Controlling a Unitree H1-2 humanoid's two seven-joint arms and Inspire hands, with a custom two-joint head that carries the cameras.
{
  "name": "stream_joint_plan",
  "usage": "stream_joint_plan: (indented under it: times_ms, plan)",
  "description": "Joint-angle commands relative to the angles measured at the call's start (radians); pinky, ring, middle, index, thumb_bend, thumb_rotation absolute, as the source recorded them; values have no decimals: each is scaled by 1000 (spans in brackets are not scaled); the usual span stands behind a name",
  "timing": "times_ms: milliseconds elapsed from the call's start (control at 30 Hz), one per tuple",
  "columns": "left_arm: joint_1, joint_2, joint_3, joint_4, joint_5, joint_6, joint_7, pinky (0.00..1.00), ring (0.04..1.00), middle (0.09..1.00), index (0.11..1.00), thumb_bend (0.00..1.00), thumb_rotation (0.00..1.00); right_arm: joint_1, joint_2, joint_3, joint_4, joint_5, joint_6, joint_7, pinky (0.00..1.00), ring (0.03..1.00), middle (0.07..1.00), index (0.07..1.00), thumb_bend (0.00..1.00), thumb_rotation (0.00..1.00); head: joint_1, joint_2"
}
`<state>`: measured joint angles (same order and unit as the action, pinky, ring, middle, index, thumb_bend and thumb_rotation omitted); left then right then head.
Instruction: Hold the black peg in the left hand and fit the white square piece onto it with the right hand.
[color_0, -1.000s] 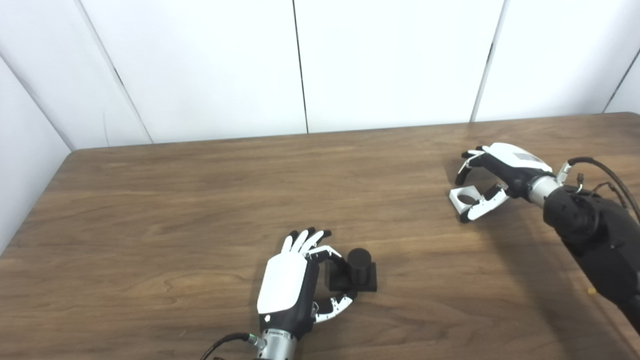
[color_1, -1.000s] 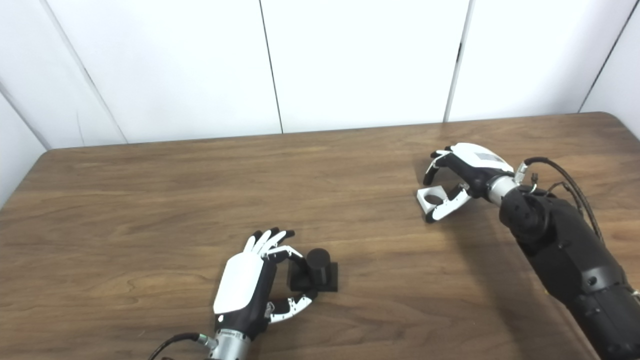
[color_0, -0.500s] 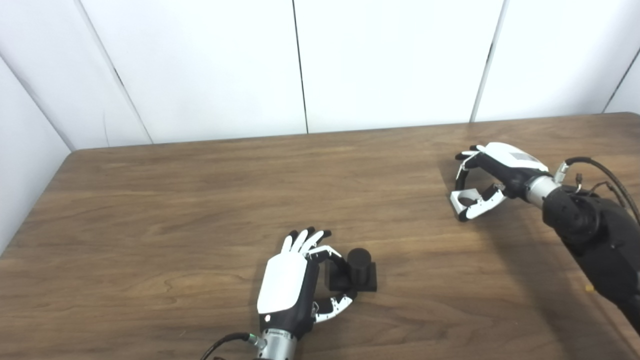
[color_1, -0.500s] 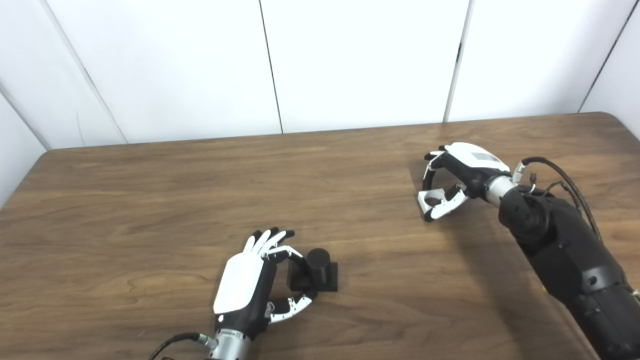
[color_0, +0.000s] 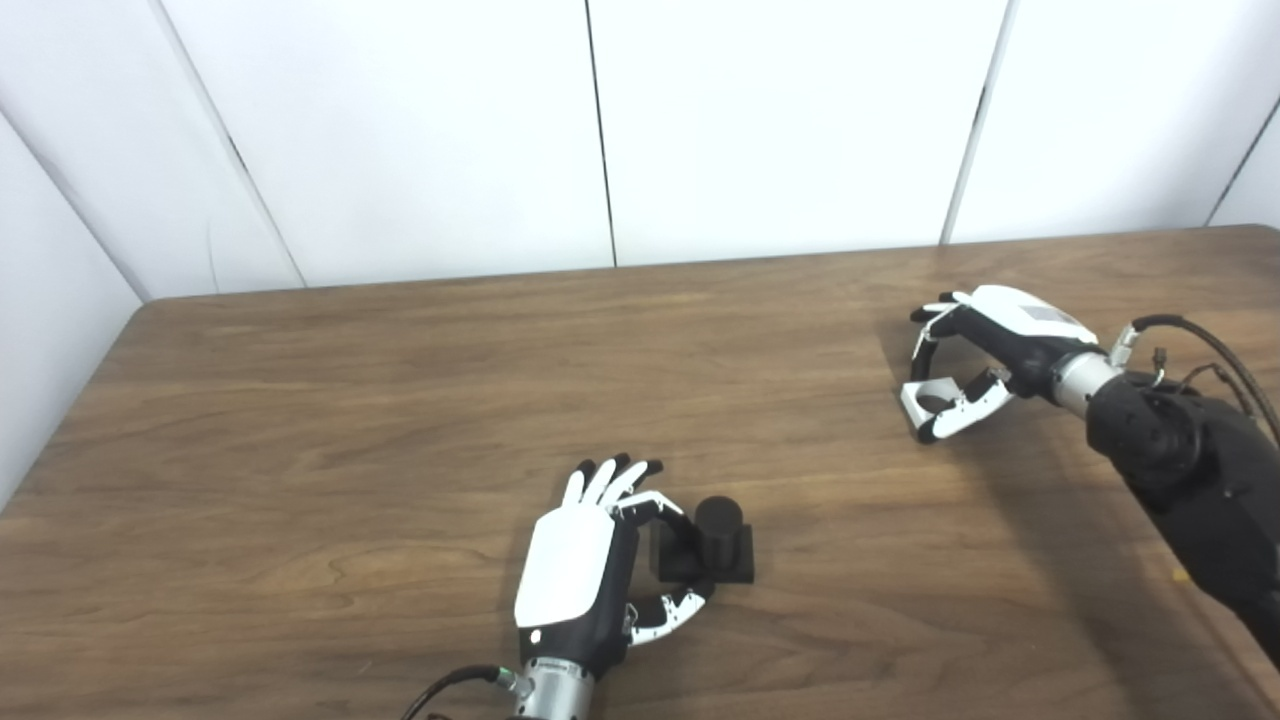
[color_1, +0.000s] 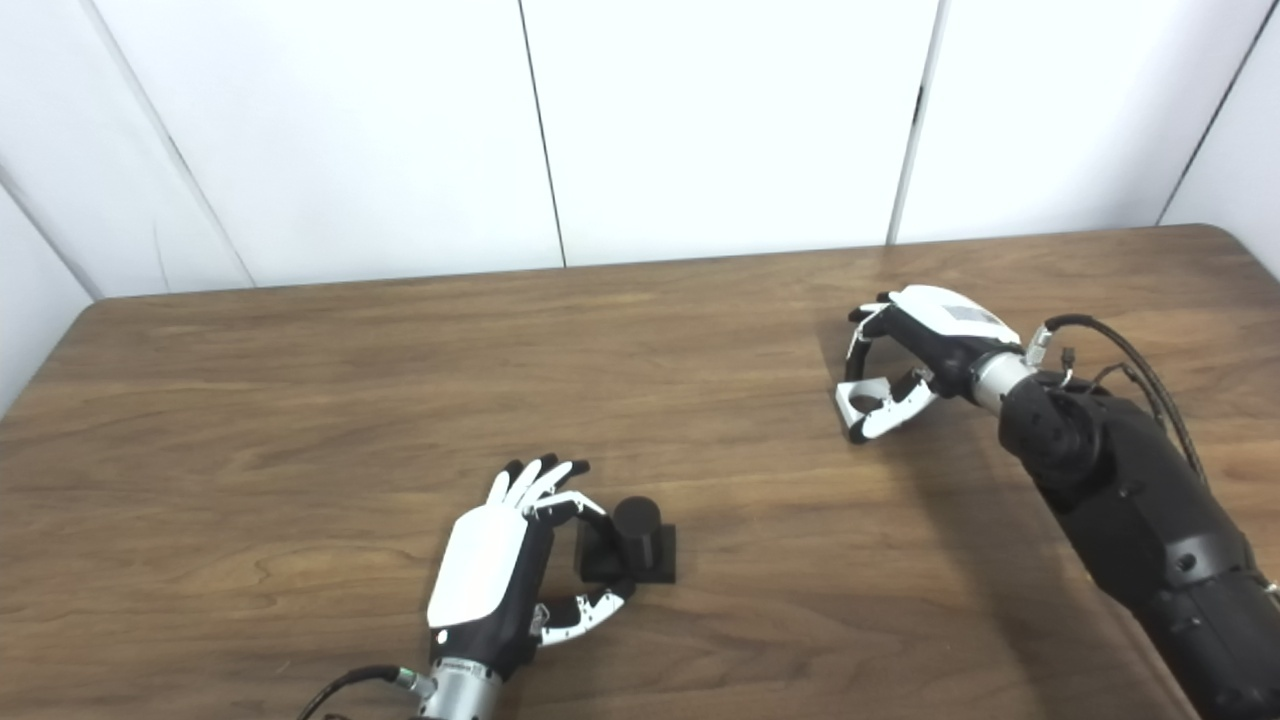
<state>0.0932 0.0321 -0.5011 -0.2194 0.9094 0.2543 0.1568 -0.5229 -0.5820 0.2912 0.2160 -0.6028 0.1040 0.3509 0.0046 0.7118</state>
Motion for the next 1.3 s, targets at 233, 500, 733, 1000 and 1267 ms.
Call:
stream_joint_plan:
  times_ms: [233,500,733,1000,1267]
  plan:
    - [34,-31,-31,45,26,7,-11,1000,953,882,492,515,81,-23,-12,-24,-140,11,-23,3,1000,1000,911,490,524,157,-1,3]
    - [36,-37,-32,49,31,5,-11,1000,950,880,492,514,80,-18,2,-23,-294,11,8,61,1000,1000,906,490,525,156,3,4]
    - [34,-39,-30,55,31,2,-6,1000,948,880,492,514,81,-15,26,-3,-454,-5,75,160,1000,1000,905,490,525,154,1,4]
    - [29,-43,-31,58,32,4,-8,1000,951,882,492,513,81,-32,50,28,-619,-3,158,310,995,988,889,490,525,155,0,4]
    - [25,-43,-29,61,33,5,-9,1000,954,883,492,514,82,-46,98,61,-714,-29,218,405,1000,996,892,489,525,153,4,3]
